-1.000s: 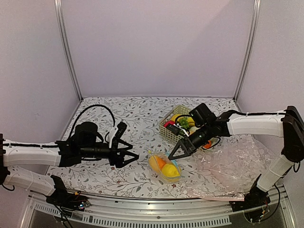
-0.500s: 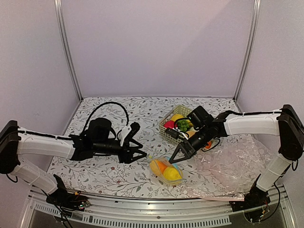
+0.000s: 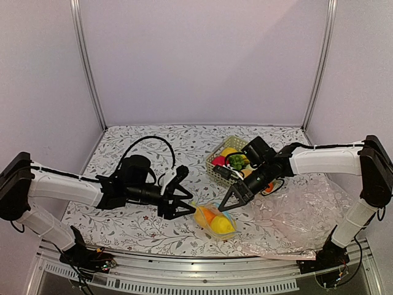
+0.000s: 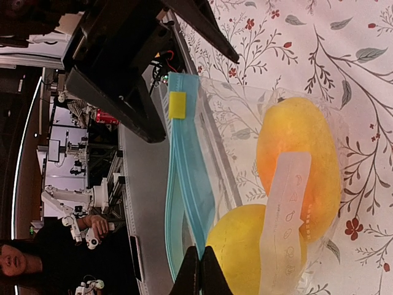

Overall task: Place the food in the zip-top bag and seal the zipper
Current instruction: Pass from the right arm to the left

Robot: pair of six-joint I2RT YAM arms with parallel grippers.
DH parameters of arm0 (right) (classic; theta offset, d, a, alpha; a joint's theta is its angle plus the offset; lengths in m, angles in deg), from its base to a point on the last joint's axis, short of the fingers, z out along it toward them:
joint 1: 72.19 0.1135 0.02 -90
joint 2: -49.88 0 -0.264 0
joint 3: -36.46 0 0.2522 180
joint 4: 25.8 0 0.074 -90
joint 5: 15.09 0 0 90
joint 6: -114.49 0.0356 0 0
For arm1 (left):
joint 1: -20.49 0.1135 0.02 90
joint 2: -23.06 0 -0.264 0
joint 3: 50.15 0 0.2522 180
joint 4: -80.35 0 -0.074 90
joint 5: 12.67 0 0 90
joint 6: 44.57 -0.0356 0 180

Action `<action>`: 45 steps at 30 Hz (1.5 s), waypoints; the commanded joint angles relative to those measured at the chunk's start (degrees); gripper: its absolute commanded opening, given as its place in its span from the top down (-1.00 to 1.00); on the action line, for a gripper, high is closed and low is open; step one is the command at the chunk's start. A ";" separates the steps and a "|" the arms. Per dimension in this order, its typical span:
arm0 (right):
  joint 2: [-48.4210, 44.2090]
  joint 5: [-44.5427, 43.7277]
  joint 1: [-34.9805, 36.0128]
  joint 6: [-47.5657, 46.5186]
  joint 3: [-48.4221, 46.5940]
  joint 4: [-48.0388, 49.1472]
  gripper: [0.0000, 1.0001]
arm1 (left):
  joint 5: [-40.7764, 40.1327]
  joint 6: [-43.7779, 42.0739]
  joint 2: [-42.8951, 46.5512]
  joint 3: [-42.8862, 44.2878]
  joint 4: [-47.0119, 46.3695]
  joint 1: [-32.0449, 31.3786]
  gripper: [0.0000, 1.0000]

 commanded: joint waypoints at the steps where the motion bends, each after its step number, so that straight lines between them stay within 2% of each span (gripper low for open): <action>1: 0.84 2.06 -0.45 -0.65 -1.78 -0.36 1.00 | 0.99 -1.08 -1.40 0.86 -1.06 -1.79 -0.39; 4: 0.80 2.46 -0.43 -0.68 -1.95 -0.44 1.00 | -0.66 -2.08 -2.46 1.84 0.10 -2.46 -0.37; 8: 0.87 2.56 -0.43 -0.68 -2.02 -0.50 1.00 | -3.31 -3.08 -2.93 2.76 0.54 -3.58 -0.12; 11: 0.76 2.60 -0.47 -0.59 -2.01 -0.50 1.00 | -5.00 -3.44 -2.26 2.53 0.52 -3.76 0.14; 17: 0.50 1.47 -0.95 -0.60 -2.21 -0.49 1.00 | -5.57 -1.85 -1.18 1.85 1.76 -3.93 0.44; 26: 0.23 -3.85 -1.14 -0.04 -3.11 -0.55 0.95 | -5.08 3.14 0.02 0.29 2.05 -5.03 1.00; 29: 0.28 -5.94 -1.18 0.14 -3.18 -0.53 0.70 | -5.54 4.17 -0.15 -0.16 1.98 -5.30 1.00; 37: -6.91 -22.23 -1.42 1.52 -2.07 -0.68 -0.38 | -6.90 10.95 -1.30 -2.84 -1.34 -5.27 1.00; 41: -12.85 -30.22 0.08 1.00 -1.37 -1.89 -0.55 | -7.49 13.70 -0.68 -4.24 -3.33 -5.27 1.00; 45: -15.40 -36.16 5.57 -1.79 -3.01 -6.22 -0.50 | -7.45 14.72 0.24 -4.44 -3.54 -5.32 1.00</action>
